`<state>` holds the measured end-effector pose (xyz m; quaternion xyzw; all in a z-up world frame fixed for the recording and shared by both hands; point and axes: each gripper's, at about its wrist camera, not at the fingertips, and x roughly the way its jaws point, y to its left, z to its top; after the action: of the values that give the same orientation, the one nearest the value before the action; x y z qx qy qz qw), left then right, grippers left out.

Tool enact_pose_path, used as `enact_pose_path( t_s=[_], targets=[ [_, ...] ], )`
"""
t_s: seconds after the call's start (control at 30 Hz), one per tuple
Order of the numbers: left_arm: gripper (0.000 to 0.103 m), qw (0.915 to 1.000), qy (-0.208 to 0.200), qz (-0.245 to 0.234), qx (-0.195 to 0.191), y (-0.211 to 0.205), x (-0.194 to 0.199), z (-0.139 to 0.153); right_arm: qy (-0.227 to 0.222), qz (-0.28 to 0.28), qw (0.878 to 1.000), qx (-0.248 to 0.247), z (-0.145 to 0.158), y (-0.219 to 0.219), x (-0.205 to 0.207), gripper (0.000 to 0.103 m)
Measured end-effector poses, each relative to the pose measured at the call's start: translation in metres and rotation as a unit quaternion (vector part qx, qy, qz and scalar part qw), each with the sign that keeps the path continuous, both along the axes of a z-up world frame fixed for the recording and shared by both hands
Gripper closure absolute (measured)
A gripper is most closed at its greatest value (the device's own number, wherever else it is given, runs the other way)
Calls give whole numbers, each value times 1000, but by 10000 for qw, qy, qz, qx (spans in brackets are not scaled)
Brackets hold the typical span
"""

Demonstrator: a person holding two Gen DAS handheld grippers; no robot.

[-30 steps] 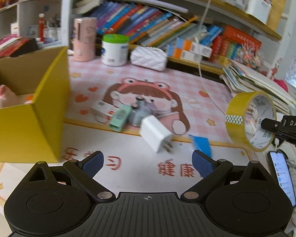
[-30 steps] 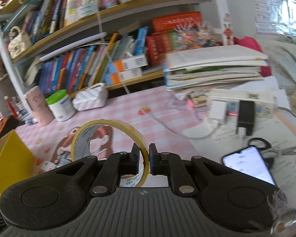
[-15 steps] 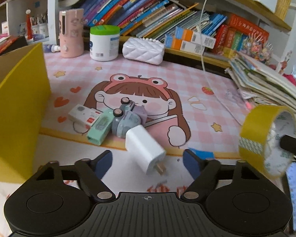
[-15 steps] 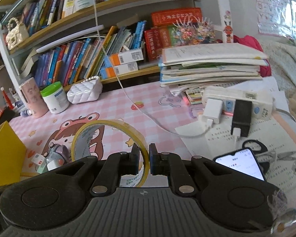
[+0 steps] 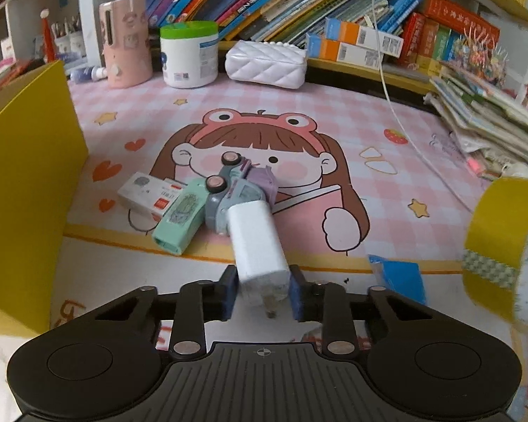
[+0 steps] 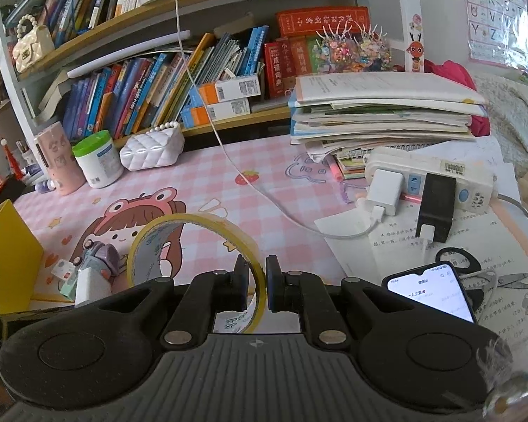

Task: Organize objects
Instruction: 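Grasp the white charger plug with the left tool while the right tool holds the tape roll, then lift the tape roll and charger plug and carry both over the yellow box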

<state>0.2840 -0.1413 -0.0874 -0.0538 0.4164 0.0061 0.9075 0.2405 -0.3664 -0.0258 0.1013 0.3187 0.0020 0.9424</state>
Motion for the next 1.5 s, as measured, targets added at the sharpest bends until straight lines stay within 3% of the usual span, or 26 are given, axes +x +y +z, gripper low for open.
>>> enact_pose_path(
  t_s=[0.3, 0.6, 1.13, 1.5],
  targets=[
    [79, 9967, -491, 48, -645, 37, -42, 36, 146, 192, 9997, -92, 2, 31, -13, 94],
    [79, 9919, -827, 129, -959, 83, -94, 57, 332, 660, 9971, -162, 5, 85, -46, 94],
    [79, 9856, -1067, 885, -968, 190, -200, 69, 585, 2018, 9776, -146, 6, 217, -114, 94],
    [78, 9824, -1204, 1117, -889, 234, -246, 74, 625, 2456, 9673, -104, 6, 277, -149, 94]
  ],
)
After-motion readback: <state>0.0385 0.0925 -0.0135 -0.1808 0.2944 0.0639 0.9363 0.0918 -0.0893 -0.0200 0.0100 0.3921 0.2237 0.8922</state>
